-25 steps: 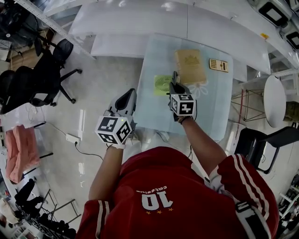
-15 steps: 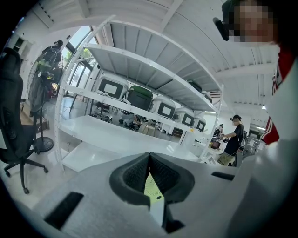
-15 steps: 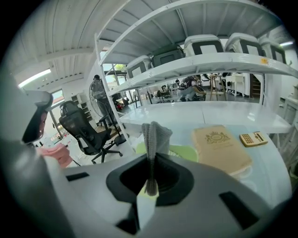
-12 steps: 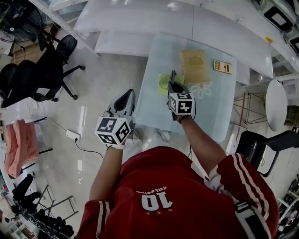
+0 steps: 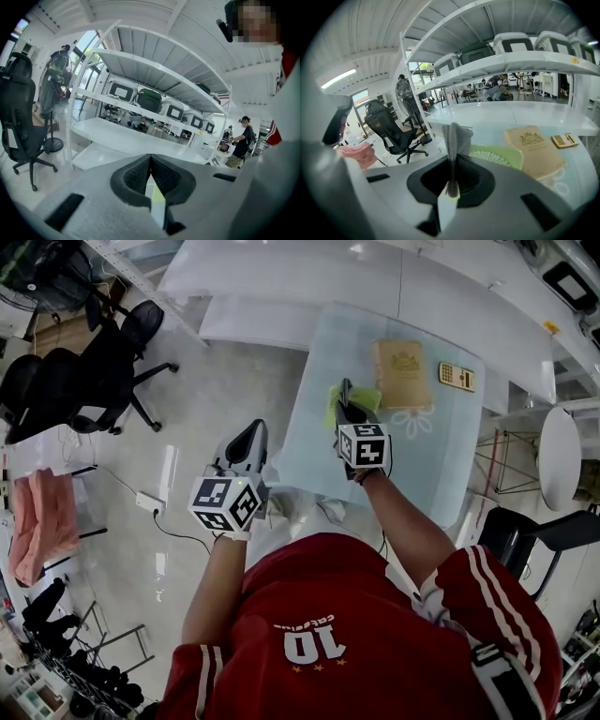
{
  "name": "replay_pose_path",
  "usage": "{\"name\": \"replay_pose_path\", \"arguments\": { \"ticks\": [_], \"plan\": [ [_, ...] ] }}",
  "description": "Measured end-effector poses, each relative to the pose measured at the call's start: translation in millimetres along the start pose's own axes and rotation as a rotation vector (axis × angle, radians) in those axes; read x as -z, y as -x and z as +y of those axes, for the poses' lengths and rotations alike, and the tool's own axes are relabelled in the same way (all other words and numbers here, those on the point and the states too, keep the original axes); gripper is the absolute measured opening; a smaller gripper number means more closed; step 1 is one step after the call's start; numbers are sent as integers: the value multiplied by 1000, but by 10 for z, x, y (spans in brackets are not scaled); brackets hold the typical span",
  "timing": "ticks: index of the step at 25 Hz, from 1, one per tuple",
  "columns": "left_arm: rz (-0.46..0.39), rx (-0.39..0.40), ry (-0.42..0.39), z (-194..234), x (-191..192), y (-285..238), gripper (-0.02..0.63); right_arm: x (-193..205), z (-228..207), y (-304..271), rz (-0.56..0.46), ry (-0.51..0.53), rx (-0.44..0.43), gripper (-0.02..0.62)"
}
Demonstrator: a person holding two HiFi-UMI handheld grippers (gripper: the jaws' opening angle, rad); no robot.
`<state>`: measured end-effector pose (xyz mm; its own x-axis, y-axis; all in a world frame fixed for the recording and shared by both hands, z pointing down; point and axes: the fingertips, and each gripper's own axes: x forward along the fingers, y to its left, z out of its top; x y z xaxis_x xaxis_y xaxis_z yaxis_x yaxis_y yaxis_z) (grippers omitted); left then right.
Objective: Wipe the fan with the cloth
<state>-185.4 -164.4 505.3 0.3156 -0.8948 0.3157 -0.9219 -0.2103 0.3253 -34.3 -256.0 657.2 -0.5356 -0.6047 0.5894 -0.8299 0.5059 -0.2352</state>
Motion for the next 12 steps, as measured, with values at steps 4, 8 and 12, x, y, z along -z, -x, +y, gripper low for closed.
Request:
{"name": "replay_pose_path", "arguments": {
  "ticks": [4,8,12],
  "plan": [
    [-5,-30,8,108,9,111,3,7,112,-60,6,12,-18,21],
    [-11,-42,10,167,4,186,3,-3,226,-99,9,24,-33,21],
    [-10,-42,10,182,9,211,3,12,286,-95,8,31,-40,21]
  ]
}}
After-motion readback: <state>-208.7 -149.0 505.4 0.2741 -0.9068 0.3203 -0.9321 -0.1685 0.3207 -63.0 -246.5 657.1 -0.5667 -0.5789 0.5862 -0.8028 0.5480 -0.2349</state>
